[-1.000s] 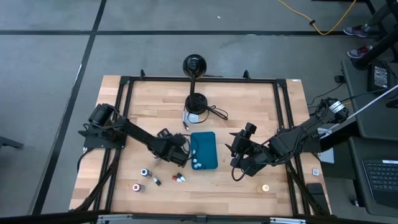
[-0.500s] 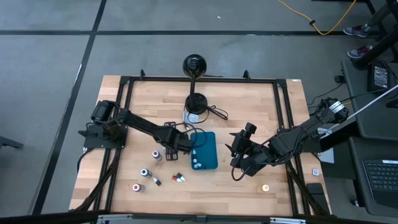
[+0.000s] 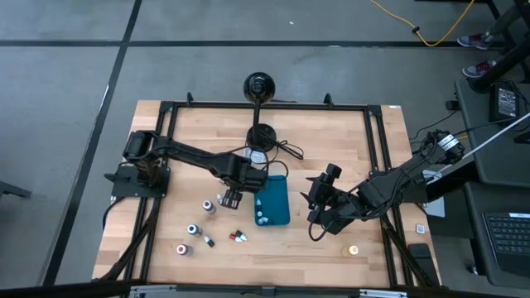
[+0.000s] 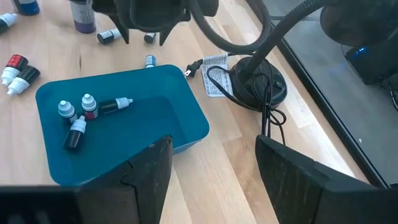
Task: Pick & Place food coloring
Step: Put the blue small food coloring bottle into the bin
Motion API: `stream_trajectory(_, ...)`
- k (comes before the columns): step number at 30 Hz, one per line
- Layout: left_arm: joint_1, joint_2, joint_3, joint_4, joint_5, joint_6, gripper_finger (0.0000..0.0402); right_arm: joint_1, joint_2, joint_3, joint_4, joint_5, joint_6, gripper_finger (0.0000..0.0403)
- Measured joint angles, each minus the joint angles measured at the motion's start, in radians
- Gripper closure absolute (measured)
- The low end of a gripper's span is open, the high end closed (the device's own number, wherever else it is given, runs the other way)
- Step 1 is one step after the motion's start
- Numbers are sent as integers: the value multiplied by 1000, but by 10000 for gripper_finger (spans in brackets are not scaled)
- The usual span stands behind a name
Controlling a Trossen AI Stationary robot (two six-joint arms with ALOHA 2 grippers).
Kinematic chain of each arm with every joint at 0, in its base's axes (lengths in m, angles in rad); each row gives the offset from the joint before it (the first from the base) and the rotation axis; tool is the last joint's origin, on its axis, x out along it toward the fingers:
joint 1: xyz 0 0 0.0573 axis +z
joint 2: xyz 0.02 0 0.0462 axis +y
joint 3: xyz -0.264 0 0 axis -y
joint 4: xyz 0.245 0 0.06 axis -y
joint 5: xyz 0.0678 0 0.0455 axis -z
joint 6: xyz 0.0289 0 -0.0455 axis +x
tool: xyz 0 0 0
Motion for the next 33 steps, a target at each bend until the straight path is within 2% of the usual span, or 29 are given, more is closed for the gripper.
stream_trajectory(13, 58, 25, -3, -23, 13, 41, 169, 0, 0, -1, -8, 0, 0, 171)
stream_trajectory(26, 57, 168, -3, -9, 32, 51, 169, 0, 1, -2, -12, 1, 0, 171)
stream_trajectory(33, 57, 200, -3, 14, 34, 51, 169, 0, 1, -2, -12, 0, 0, 171)
